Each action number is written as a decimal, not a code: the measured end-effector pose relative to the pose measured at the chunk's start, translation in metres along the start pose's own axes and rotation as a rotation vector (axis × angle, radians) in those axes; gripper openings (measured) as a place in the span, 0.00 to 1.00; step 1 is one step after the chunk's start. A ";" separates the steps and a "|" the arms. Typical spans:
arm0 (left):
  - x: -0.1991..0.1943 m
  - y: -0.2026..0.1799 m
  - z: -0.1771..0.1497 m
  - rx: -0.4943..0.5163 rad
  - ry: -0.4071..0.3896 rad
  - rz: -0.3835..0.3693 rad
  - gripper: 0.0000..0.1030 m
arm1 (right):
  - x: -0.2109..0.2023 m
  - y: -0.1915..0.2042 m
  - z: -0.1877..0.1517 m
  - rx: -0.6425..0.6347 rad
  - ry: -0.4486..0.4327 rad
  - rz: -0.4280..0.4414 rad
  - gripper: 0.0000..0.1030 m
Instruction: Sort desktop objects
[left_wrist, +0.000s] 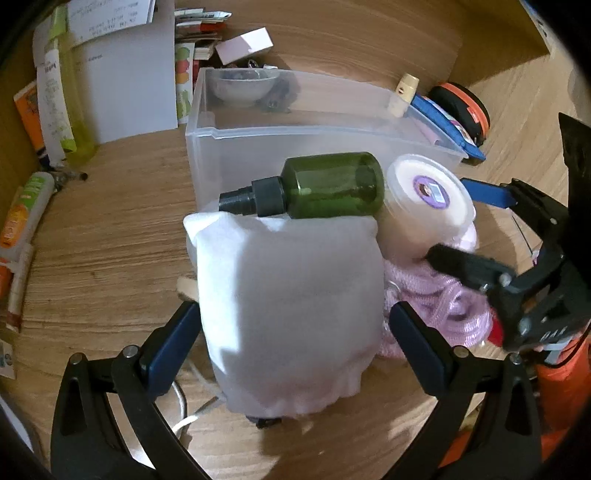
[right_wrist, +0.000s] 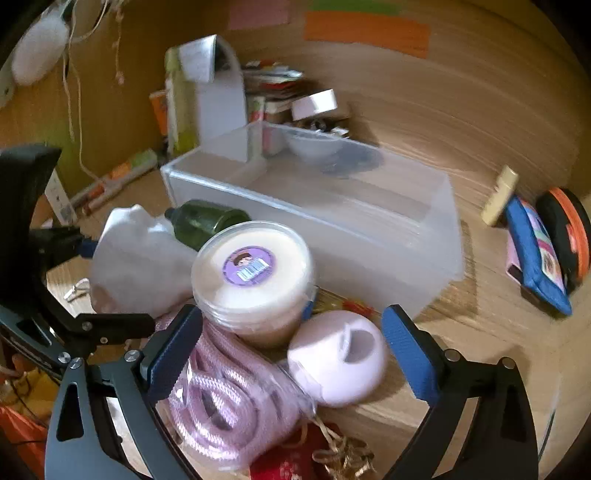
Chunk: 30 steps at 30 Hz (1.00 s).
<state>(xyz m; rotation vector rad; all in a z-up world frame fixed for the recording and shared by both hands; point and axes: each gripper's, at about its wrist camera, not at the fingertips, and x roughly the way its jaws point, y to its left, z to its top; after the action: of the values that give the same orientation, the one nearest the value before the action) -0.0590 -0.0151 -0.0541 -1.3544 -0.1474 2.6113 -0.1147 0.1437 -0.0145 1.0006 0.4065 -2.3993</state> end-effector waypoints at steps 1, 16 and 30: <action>0.001 0.001 0.001 -0.003 -0.003 0.005 1.00 | 0.003 0.001 0.001 -0.011 0.004 -0.003 0.93; -0.001 0.011 0.006 -0.022 -0.039 0.029 0.74 | 0.014 0.011 0.009 -0.070 -0.013 -0.007 0.61; -0.009 0.001 0.004 0.029 -0.071 0.072 0.57 | 0.003 0.008 0.003 0.000 -0.022 0.020 0.61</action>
<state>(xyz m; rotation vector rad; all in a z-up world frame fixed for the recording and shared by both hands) -0.0573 -0.0177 -0.0450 -1.2817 -0.0726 2.7108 -0.1139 0.1344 -0.0156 0.9726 0.3866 -2.3910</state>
